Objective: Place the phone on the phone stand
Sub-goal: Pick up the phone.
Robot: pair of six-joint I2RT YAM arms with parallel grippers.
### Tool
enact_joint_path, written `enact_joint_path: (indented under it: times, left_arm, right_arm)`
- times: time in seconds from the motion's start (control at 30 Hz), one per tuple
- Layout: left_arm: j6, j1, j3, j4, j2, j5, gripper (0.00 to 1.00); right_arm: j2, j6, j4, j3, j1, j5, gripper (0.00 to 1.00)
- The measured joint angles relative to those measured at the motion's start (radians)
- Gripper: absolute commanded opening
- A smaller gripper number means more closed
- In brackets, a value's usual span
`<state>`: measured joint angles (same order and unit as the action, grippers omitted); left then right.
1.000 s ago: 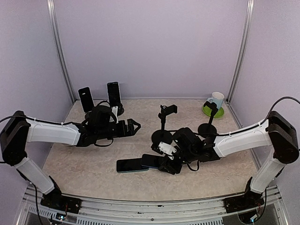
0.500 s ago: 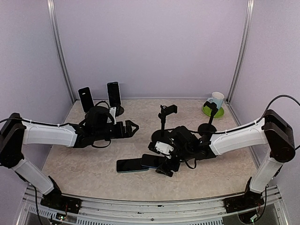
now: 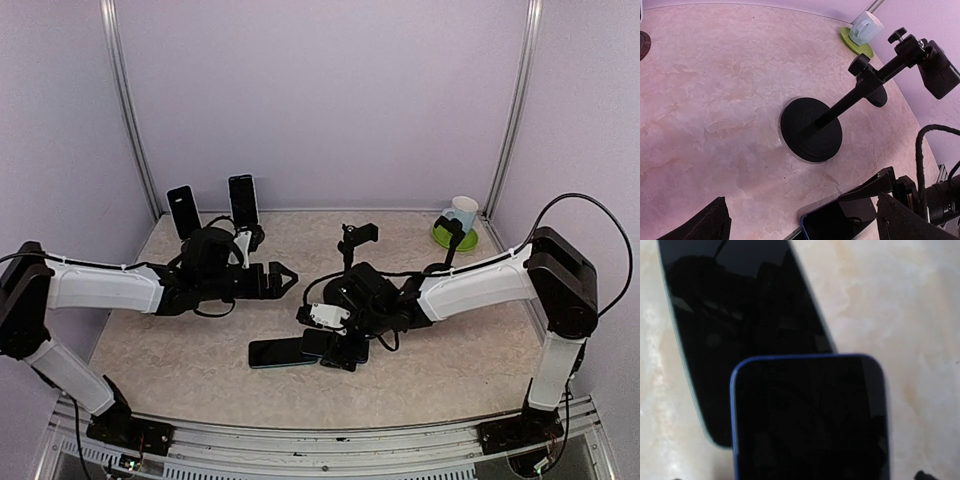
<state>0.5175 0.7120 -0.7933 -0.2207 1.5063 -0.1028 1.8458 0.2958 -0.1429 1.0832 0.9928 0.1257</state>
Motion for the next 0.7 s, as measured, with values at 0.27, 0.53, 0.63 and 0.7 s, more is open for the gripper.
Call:
enact_joint_path:
  times: [0.27, 0.53, 0.63, 0.7]
  left_arm:
    - [-0.013, -0.005, 0.011, 0.011, -0.051, -0.027, 0.99]
    - [-0.01, -0.01, 0.043, -0.004, -0.053, -0.073, 0.99]
    - [-0.01, -0.01, 0.048, -0.011, -0.053, -0.08, 0.99]
    - [-0.009, -0.01, 0.05, -0.012, -0.053, -0.083, 0.99]
  right_arm:
    - [0.038, 0.037, -0.038, 0.013, -0.049, 0.058, 1.0]
    - [0.076, 0.053, -0.045, 0.028, -0.068, 0.114, 0.97]
    - [0.082, 0.057, -0.048, 0.033, -0.068, 0.125, 0.9]
    - [0.09, 0.061, -0.05, 0.041, -0.068, 0.135, 0.88]
